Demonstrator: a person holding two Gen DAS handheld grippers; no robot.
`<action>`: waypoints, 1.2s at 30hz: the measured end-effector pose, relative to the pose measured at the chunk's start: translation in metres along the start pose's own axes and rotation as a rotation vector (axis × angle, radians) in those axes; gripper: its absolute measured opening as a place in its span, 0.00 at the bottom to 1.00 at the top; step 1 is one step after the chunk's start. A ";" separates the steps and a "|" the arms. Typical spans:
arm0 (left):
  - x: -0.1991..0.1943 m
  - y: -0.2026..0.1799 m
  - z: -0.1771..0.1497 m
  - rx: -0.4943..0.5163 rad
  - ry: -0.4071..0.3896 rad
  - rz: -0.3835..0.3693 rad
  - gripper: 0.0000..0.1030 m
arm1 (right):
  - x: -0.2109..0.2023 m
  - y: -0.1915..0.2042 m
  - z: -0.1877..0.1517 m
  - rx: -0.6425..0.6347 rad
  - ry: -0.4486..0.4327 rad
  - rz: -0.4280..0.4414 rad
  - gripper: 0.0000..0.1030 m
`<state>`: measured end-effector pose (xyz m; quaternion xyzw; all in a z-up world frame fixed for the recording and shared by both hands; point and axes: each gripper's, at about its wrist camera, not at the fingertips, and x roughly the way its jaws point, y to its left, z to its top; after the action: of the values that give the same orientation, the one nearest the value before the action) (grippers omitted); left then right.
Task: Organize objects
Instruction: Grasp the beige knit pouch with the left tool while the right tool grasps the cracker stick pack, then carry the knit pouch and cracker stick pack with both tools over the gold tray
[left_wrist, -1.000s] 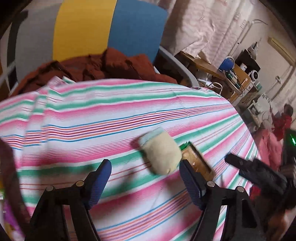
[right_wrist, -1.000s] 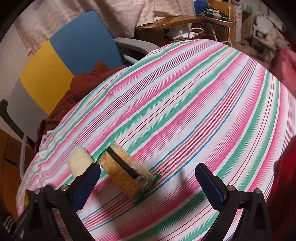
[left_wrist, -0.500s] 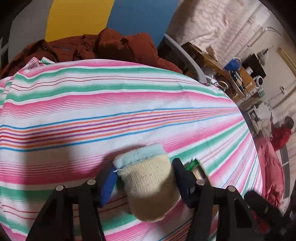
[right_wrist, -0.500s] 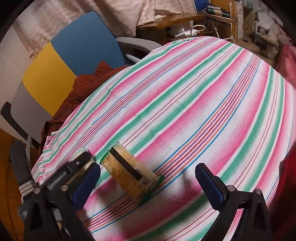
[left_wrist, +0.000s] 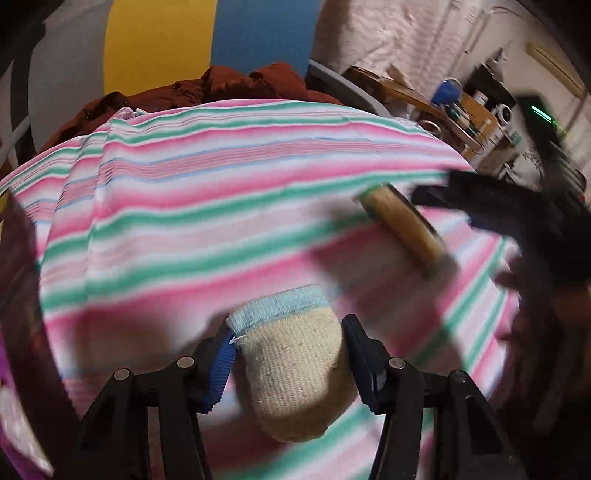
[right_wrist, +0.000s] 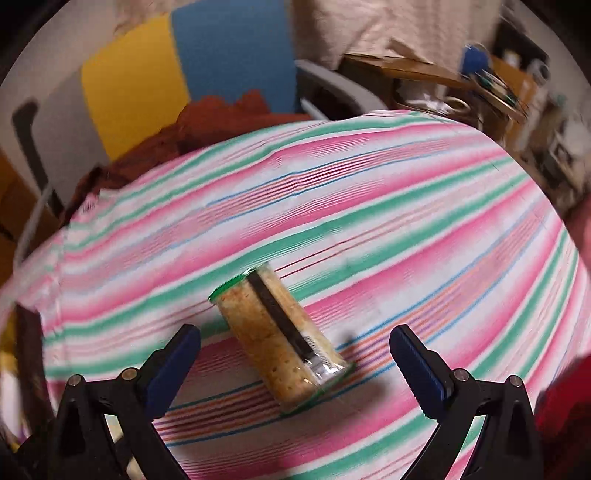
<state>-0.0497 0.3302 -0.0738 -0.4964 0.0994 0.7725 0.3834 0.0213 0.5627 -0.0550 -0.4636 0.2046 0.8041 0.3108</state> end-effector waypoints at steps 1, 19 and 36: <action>-0.005 0.001 -0.008 0.008 -0.003 -0.007 0.55 | 0.005 0.005 0.002 -0.041 0.001 -0.017 1.00; -0.032 -0.005 -0.046 0.065 -0.045 -0.004 0.50 | 0.031 0.019 -0.003 -0.164 0.076 0.017 0.48; -0.168 0.034 -0.057 -0.033 -0.297 0.149 0.50 | -0.010 0.071 -0.019 -0.294 -0.038 0.128 0.48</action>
<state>0.0020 0.1935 0.0321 -0.3740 0.0655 0.8652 0.3274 -0.0121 0.4962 -0.0527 -0.4748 0.1082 0.8522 0.1913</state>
